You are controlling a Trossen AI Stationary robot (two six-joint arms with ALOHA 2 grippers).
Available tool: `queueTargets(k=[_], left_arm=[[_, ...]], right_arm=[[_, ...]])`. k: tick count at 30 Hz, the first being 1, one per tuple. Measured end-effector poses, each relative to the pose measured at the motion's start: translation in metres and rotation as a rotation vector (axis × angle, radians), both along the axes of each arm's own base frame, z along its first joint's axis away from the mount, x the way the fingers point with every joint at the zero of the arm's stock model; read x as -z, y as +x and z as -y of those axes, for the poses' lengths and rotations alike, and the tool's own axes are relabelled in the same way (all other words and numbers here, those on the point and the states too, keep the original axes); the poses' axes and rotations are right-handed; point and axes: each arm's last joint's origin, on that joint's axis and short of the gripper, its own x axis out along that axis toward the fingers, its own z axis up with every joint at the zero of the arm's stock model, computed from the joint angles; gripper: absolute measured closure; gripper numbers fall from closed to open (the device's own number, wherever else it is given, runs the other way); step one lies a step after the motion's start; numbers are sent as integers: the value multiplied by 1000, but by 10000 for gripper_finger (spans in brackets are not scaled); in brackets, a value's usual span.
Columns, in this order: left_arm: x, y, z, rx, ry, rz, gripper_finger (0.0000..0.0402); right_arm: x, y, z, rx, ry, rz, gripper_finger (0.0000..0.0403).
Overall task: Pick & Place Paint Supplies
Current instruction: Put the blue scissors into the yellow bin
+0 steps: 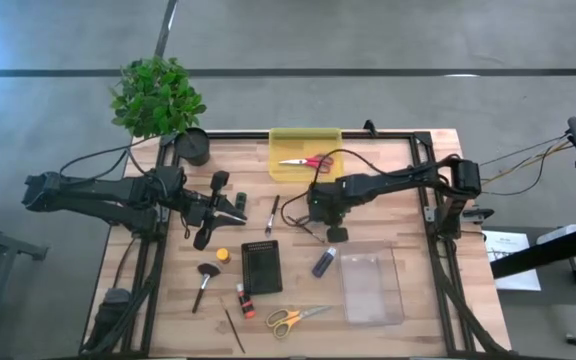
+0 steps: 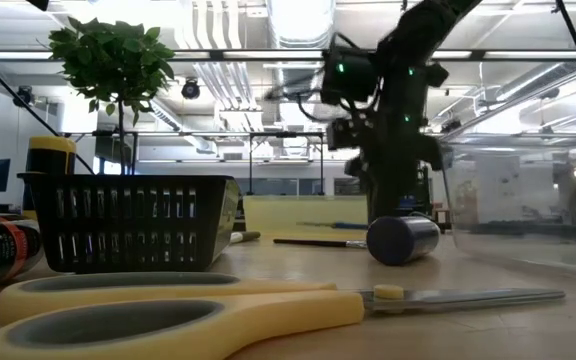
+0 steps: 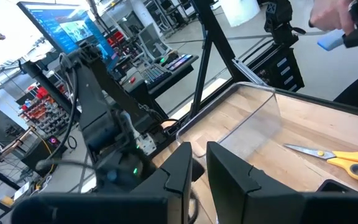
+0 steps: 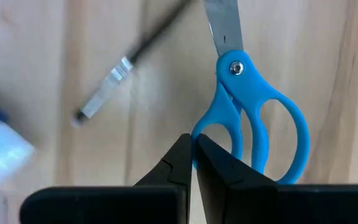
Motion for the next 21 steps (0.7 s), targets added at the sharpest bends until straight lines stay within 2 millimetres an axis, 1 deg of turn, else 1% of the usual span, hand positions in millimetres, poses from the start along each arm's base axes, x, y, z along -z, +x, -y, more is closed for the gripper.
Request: queueTargets(k=[3, 5, 7, 9, 12, 15, 18, 21], left_arm=[[0, 0, 0, 0, 0, 0, 344], [0, 0, 0, 0, 0, 0, 344], [0, 0, 0, 0, 0, 0, 344], [0, 0, 0, 0, 0, 0, 344], [0, 0, 0, 0, 0, 0, 344], [0, 0, 0, 0, -1, 0, 344], [0, 0, 0, 0, -4, -5, 344], [1, 0, 0, 0, -3, -11, 344]], right_arm=[[-12, 6, -4, -19, -36, 17, 392], [-23, 12, -3, -31, -95, 37, 392], [-37, 19, 4, -35, -166, 59, 392], [-55, 26, 15, -37, -222, 97, 392], [-79, 33, 42, -13, -275, 163, 392], [-96, 29, 78, 55, -306, 186, 392], [-101, 16, 111, 119, -272, 175, 392], [-99, 3, 134, 174, -181, 176, 392]])
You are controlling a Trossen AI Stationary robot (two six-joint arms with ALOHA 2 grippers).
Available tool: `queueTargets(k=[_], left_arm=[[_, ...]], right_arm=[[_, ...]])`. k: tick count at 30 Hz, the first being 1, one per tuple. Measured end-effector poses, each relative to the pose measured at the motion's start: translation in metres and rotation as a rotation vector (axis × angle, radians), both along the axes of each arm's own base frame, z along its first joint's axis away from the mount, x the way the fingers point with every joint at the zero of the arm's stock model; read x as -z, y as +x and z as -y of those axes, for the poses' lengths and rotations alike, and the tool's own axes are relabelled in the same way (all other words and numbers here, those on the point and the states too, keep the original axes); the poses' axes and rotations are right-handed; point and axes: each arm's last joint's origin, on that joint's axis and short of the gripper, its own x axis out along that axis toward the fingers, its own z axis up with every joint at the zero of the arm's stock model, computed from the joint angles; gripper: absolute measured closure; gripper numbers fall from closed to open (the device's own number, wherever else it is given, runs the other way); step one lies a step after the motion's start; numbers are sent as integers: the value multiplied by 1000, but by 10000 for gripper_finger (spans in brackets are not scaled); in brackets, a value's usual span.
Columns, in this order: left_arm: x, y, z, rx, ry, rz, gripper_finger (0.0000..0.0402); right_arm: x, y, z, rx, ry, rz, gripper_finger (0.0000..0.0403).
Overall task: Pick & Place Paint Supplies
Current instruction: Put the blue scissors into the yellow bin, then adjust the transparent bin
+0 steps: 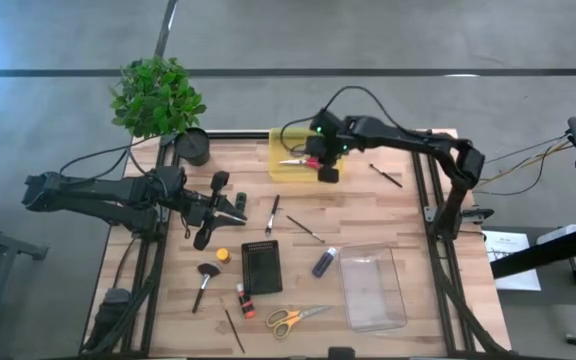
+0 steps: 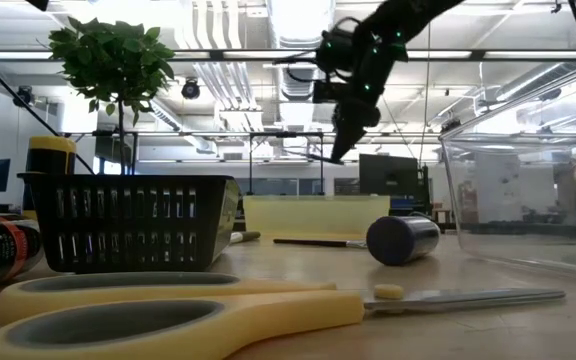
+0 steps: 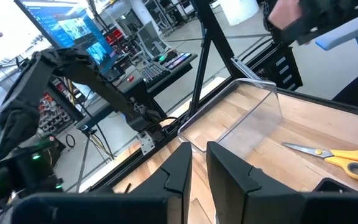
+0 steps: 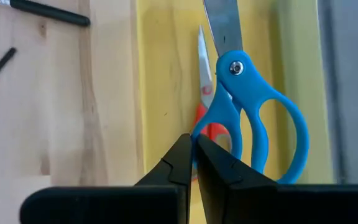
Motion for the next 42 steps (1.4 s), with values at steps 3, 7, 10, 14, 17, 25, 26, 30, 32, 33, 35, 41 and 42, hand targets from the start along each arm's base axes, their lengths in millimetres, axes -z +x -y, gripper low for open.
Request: queueTargets(k=[3, 7, 10, 14, 17, 25, 26, 30, 32, 33, 35, 41, 42], left_arm=[[0, 0, 0, 0, 0, -1, 344], [0, 0, 0, 0, 0, 0, 344], [0, 0, 0, 0, 1, 2, 344], [0, 0, 0, 0, 4, 3, 344], [0, 0, 0, 1, 4, 3, 344], [0, 0, 0, 0, 5, -3, 344], [0, 0, 0, 0, 7, -3, 344], [1, 0, 0, -5, 8, -3, 344], [0, 0, 0, -6, 8, -1, 344], [0, 0, 0, -6, 8, 0, 344], [0, 0, 0, -6, 7, 4, 344], [0, 0, 0, -9, -9, 0, 344], [0, 0, 0, -10, -15, -2, 344]], right_arm=[[6, -9, 12, 6, 85, 16, 392], [6, -11, 16, 19, 103, 30, 391], [5, -11, 16, 18, 98, 39, 373], [3, -10, 18, 48, 65, 34, 321], [3, -11, 19, 48, 56, 28, 277], [-37, -38, -32, 53, 222, 17, 207], [-42, -42, -45, 46, 239, 24, 206], [-51, -61, -102, 9, 298, 26, 205], [-51, -73, -130, -3, 337, 24, 205], [-49, -79, -143, -8, 357, 23, 205], [-44, -88, -165, -9, 398, 29, 205], [-26, -102, -202, -2, 504, 118, 205], [-20, -103, -204, 6, 512, 113, 205]])
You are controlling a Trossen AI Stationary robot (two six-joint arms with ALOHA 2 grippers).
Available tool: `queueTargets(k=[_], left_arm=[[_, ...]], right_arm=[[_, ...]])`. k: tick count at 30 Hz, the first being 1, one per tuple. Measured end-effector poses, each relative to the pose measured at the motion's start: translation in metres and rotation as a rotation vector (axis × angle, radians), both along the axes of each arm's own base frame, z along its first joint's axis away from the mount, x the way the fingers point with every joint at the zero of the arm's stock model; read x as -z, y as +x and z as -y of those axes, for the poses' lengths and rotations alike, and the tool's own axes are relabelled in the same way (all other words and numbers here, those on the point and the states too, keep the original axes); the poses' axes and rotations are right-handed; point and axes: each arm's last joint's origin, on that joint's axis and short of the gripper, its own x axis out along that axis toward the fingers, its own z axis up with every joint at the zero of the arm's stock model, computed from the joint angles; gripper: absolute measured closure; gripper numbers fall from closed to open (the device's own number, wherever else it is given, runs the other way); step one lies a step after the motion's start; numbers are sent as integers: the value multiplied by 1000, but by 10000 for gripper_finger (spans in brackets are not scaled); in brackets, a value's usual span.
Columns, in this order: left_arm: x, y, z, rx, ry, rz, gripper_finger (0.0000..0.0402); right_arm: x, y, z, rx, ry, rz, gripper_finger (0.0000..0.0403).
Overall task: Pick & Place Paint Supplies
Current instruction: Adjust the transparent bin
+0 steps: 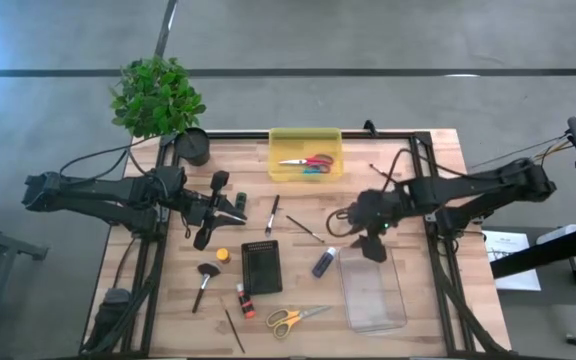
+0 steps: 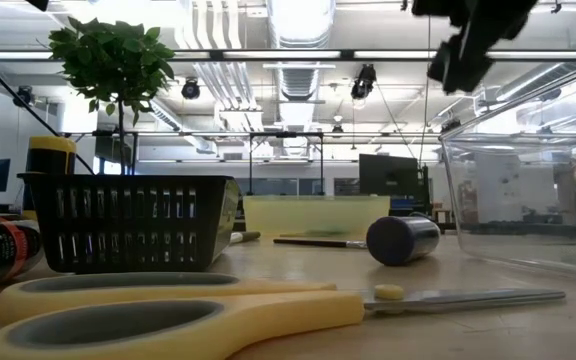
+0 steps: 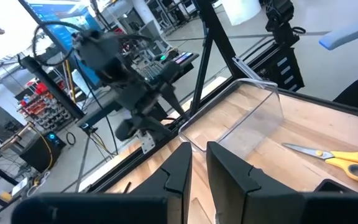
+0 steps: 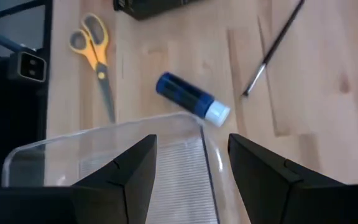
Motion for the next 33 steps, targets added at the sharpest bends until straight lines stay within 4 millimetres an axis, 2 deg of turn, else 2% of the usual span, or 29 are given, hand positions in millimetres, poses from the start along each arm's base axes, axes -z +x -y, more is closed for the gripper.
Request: queueTargets(k=[6, 9, 15, 21, 27, 33], left_arm=[[0, 0, 0, -3, -13, -6, 344], [1, 0, 0, -3, -13, -13, 344], [1, 0, 0, -3, -13, -16, 344], [1, 0, 0, -2, -13, -18, 344], [1, 0, 0, -3, -13, -20, 344], [1, 0, 0, -3, -13, -20, 344]], right_arm=[[36, 9, -9, 0, 66, -80, 205], [46, 17, -15, -22, 102, -125, 205], [50, 31, -26, -60, 117, -161, 205], [59, 41, -27, -87, 90, -186, 205], [62, 40, -25, -77, 76, -201, 205], [54, 35, -22, -39, 20, -168, 205]])
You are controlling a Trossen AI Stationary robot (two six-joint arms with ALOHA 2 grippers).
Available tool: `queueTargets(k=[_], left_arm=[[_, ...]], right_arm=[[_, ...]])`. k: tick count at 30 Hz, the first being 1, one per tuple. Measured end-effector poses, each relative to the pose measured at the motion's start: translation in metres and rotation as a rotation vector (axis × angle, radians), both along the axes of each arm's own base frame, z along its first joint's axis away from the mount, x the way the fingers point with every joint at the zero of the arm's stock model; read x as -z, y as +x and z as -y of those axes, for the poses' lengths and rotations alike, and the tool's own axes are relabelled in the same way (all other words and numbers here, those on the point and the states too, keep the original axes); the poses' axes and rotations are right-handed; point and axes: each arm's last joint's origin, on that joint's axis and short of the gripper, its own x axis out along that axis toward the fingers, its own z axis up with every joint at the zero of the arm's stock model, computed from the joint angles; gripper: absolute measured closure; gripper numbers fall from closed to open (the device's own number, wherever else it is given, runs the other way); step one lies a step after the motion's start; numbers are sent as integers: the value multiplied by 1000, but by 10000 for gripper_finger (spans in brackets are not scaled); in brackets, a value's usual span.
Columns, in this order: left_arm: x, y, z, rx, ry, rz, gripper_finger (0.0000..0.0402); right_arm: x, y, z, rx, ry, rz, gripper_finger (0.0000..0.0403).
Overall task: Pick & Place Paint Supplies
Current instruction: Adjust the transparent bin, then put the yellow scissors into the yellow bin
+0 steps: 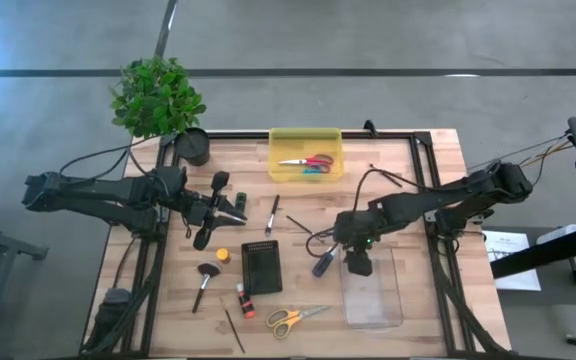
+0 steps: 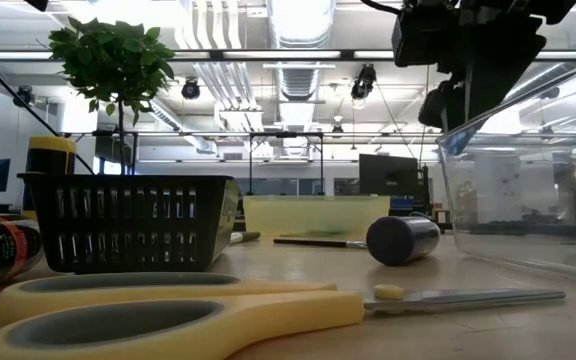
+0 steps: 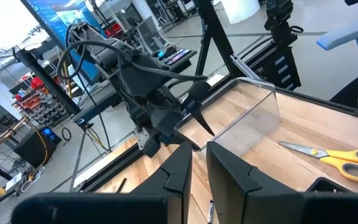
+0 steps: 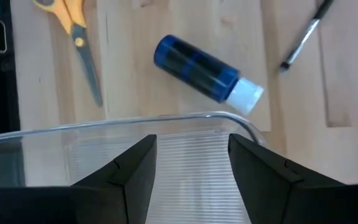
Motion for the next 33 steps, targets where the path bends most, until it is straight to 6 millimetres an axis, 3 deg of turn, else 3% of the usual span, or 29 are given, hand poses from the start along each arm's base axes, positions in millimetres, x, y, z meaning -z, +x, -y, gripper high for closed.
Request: queueTargets(k=[22, 30, 33], left_arm=[[0, 0, 0, 0, -3, 0, 344], [0, 0, 0, -4, 0, 3, 344], [0, 1, -4, -145, -18, -4, 344]], right_arm=[[-12, -11, 4, 42, -36, 14, 205], [-48, -13, 9, 53, -186, 196, 205], [-67, -12, 11, 78, -274, 278, 205]])
